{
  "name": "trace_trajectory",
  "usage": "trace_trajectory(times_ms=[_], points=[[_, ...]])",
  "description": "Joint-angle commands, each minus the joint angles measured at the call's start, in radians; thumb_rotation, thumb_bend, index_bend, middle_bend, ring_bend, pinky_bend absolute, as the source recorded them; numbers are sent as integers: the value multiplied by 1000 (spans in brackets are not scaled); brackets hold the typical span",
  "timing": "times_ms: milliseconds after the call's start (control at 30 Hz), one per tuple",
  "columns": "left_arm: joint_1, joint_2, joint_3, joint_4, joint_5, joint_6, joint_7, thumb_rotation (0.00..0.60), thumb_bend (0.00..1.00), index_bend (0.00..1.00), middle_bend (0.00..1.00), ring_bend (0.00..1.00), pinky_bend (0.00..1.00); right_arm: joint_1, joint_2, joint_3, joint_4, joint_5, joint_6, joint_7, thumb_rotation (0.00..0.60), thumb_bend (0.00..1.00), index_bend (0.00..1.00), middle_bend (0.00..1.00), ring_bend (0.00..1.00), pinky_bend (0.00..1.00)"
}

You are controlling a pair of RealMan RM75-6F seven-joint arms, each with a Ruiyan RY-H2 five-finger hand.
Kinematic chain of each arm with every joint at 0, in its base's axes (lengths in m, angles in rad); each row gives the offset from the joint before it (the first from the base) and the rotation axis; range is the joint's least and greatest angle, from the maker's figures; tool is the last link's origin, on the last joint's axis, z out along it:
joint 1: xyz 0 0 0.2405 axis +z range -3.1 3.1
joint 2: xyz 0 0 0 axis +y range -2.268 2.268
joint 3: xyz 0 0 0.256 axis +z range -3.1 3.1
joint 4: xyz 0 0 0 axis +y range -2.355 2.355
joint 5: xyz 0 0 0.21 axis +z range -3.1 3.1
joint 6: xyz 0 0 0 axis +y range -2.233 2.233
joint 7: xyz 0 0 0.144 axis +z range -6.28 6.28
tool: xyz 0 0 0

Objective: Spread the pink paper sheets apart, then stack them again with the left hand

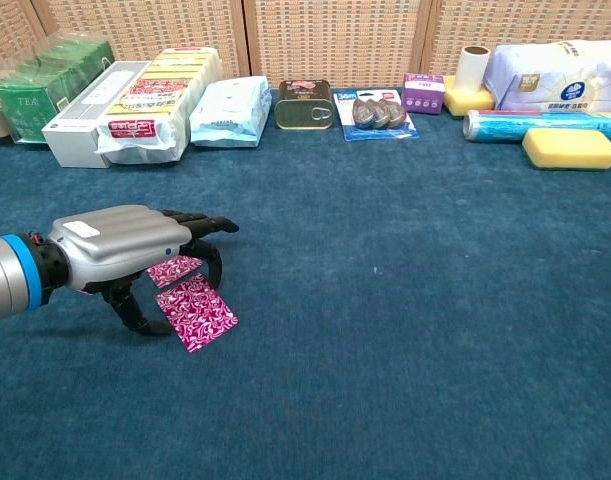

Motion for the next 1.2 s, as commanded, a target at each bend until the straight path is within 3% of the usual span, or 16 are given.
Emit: trace_trajectory(times_ms=[33, 933, 1200], points=[[3, -1, -4, 0, 2, 0, -2, 600, 217, 372, 0, 0, 82, -1, 0, -1, -2, -2, 2, 0, 600, 0, 80, 0, 0, 3], [12, 18, -25, -18, 4, -38, 63, 600, 233, 406, 0, 0, 82, -4, 2, -1, -8, 0, 6, -3, 600, 0, 75, 0, 0, 3], [6, 35, -26, -43, -11, -44, 121, 600, 231, 178, 0, 0, 82, -5, 4, 1, -10, 4, 8, -2, 600, 0, 73, 0, 0, 3]])
